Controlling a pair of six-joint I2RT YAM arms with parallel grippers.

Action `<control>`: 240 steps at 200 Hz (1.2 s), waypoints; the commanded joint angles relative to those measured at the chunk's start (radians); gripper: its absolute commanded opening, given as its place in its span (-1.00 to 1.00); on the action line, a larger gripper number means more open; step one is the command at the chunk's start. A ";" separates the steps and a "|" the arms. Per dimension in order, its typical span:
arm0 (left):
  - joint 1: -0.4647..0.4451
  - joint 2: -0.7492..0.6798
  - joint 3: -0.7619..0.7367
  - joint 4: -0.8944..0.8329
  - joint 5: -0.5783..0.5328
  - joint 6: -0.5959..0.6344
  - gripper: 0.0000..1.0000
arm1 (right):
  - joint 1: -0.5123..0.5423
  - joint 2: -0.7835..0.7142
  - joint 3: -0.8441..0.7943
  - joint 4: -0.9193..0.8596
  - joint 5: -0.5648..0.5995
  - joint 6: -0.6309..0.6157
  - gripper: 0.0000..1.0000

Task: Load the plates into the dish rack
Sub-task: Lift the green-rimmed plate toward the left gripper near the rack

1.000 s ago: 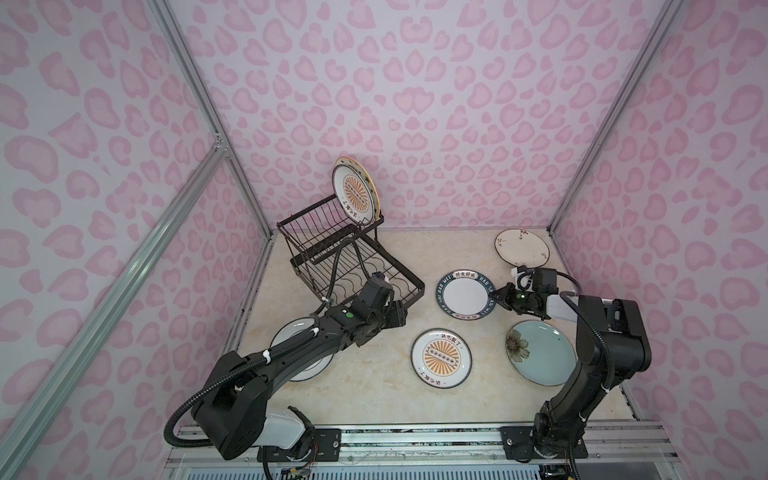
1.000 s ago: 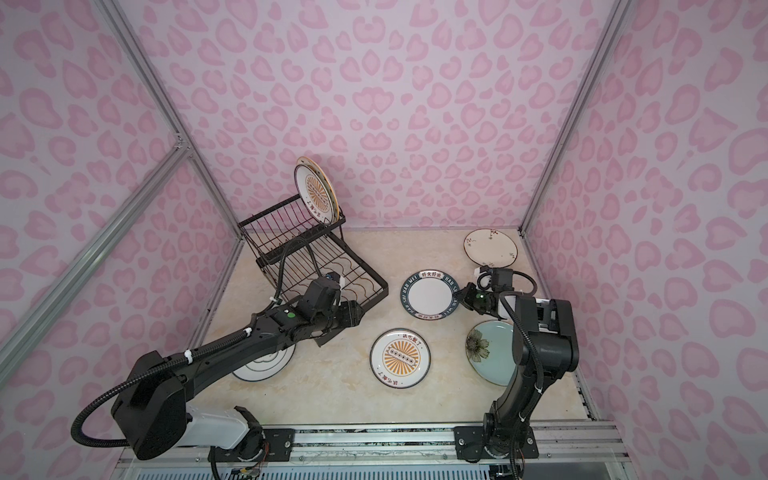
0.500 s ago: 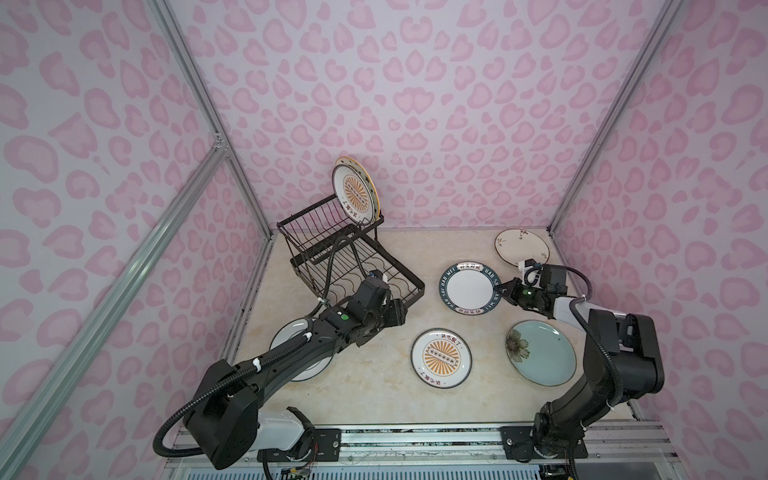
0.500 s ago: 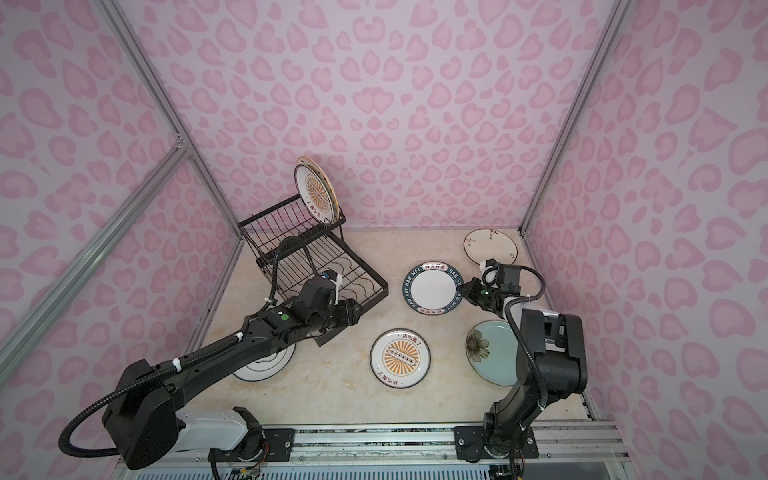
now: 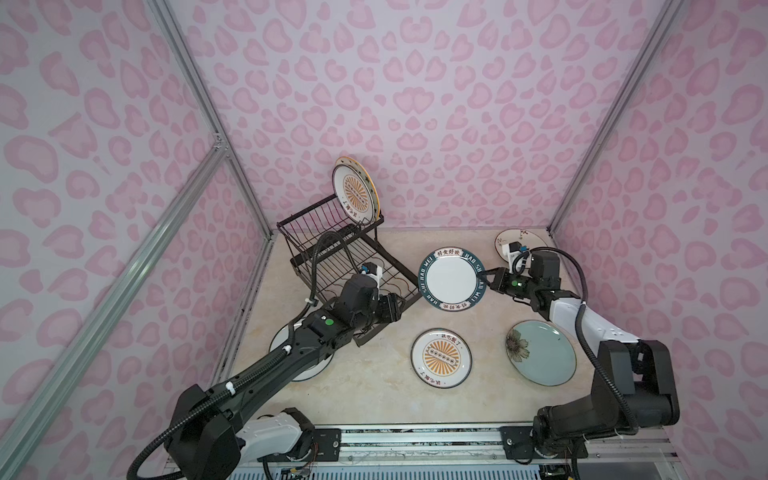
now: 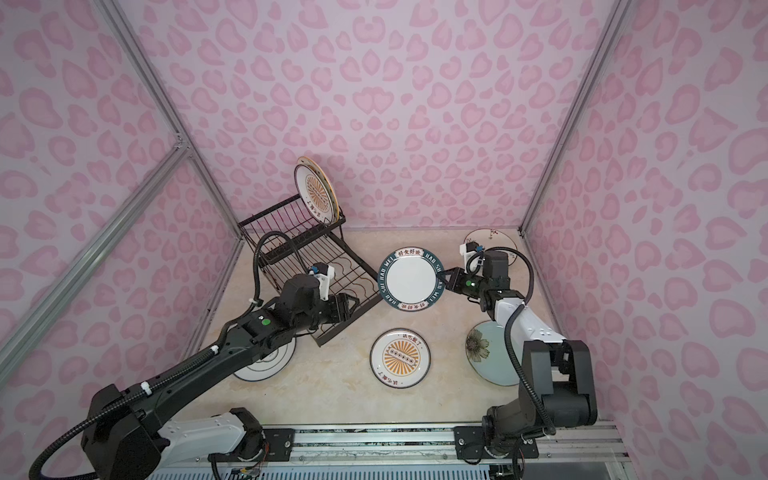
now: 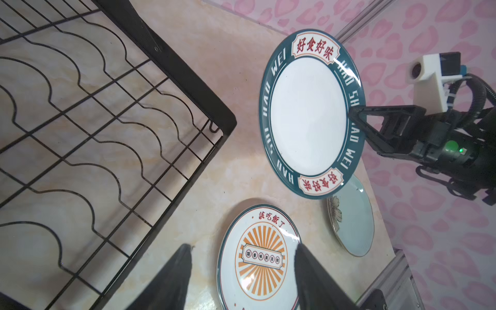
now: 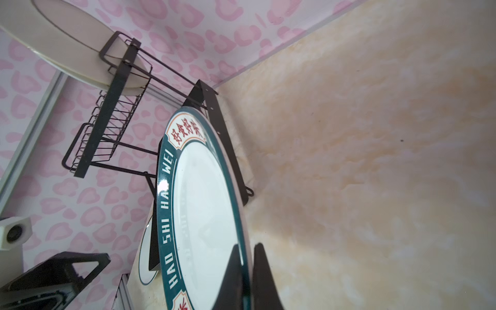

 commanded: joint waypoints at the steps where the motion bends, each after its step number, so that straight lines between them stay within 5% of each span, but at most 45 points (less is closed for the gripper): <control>1: 0.030 -0.034 -0.023 0.027 0.044 0.013 0.27 | 0.038 -0.007 0.012 0.075 -0.053 0.036 -1.00; 77: 0.097 -0.098 -0.069 0.052 0.089 -0.001 0.25 | 0.241 0.080 0.061 0.291 -0.100 0.178 -1.00; 148: 0.111 -0.134 -0.076 0.041 0.072 0.007 0.20 | 0.333 0.140 0.122 0.264 -0.083 0.164 -1.00; 240: 0.118 -0.154 -0.083 0.047 0.055 0.012 -0.25 | 0.349 0.129 0.137 0.236 -0.094 0.140 -1.00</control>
